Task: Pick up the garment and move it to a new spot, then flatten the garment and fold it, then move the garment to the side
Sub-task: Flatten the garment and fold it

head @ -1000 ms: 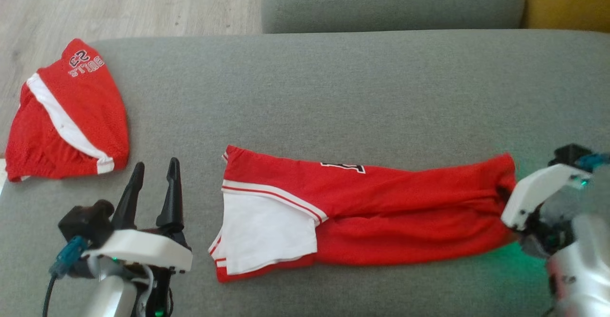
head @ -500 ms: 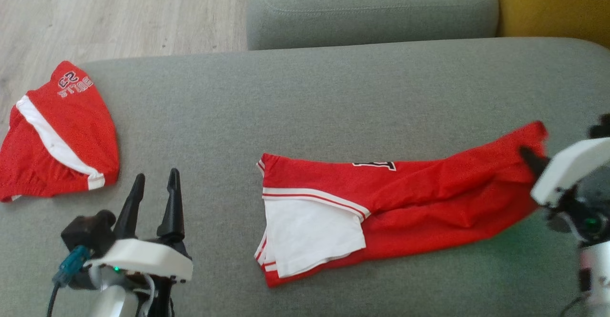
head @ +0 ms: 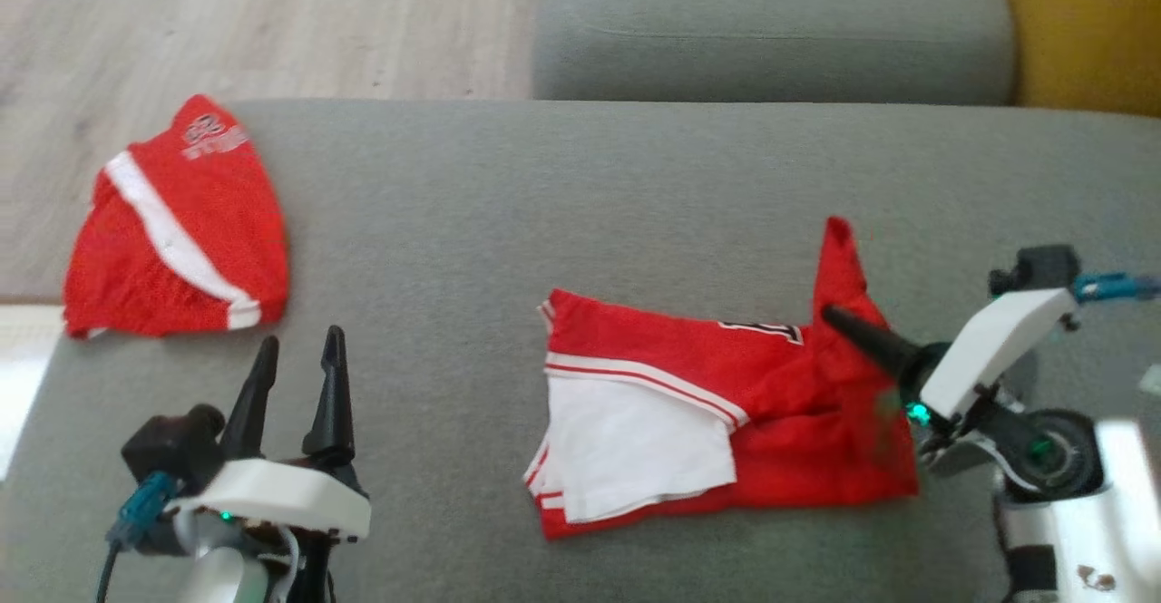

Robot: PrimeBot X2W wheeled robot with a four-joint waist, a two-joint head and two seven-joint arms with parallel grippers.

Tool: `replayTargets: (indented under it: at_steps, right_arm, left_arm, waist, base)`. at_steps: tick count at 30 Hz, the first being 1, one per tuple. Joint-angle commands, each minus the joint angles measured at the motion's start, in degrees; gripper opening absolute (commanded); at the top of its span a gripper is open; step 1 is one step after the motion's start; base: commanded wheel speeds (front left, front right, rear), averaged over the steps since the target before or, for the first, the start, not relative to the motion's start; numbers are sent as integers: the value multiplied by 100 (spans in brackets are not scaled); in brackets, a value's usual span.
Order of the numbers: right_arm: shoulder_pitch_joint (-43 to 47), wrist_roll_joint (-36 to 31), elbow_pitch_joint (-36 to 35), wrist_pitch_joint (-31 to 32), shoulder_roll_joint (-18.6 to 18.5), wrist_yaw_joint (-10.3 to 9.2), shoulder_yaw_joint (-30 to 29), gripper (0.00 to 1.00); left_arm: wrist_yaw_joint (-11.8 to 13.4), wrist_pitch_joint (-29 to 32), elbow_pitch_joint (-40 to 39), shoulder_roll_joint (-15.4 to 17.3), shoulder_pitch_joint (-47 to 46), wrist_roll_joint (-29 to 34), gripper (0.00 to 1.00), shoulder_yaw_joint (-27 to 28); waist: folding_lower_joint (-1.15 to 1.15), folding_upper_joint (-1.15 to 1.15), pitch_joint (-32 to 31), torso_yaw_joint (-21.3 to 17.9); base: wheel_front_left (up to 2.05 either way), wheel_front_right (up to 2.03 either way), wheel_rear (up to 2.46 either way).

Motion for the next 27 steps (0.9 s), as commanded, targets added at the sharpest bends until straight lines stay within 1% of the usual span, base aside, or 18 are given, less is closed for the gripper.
replayTargets:
  at_steps: [1,6,13,16,20,21,24,25,26,27]
  right_arm:
    - [-274,383,-4,-54,34,-4,247,0]
    - [-444,1516,902,-708,38,-4,836,0]
    - [-1003,2424,2114,-1556,39,-4,1673,0]
    - [-1251,2684,2614,-1778,39,-4,1991,0]
    - [-1534,2843,3222,-1990,40,-4,2352,0]
    - [-1534,2843,3222,-1990,40,-4,2352,0]
    - [-1661,2962,3534,-2041,40,-4,2643,0]
    - [-1688,3024,3575,-2030,40,-4,2751,45]
    - [-1729,3165,3529,-2068,40,-4,2938,100]
    - [-1740,3243,3480,-2118,40,-4,3003,100]
  left_arm:
    - [-6,-70,-188,23,-295,89,100,214]
    - [-41,-70,-166,-47,-296,253,100,198]
    - [-125,-70,-68,-158,-346,366,100,179]
    - [-160,-70,-28,-182,-386,393,100,199]
    - [-195,-70,4,-207,-419,418,100,255]
    - [-195,-70,4,-207,-419,418,100,255]
    - [-202,-70,20,-225,-416,438,100,307]
    - [-201,-70,22,-230,-409,443,100,328]
    - [-210,-70,37,-242,-406,452,100,357]
    - [-216,-70,39,-250,-410,458,100,368]
  waist:
    - [0,0,-21,286]
    - [0,0,-37,752]
    - [0,0,38,1264]
    - [0,0,79,1410]
    - [0,0,127,1500]
    - [0,0,127,1500]
    - [0,0,150,1483]
    - [0,0,157,1459]
    - [0,0,166,1391]
    - [0,0,170,1349]
  base:
    - [0,0,0]
    - [0,0,0]
    - [0,0,0]
    - [0,0,0]
    - [0,0,0]
    - [0,0,0]
    - [0,0,0]
    - [0,0,0]
    - [0,0,0]
    - [0,0,0]
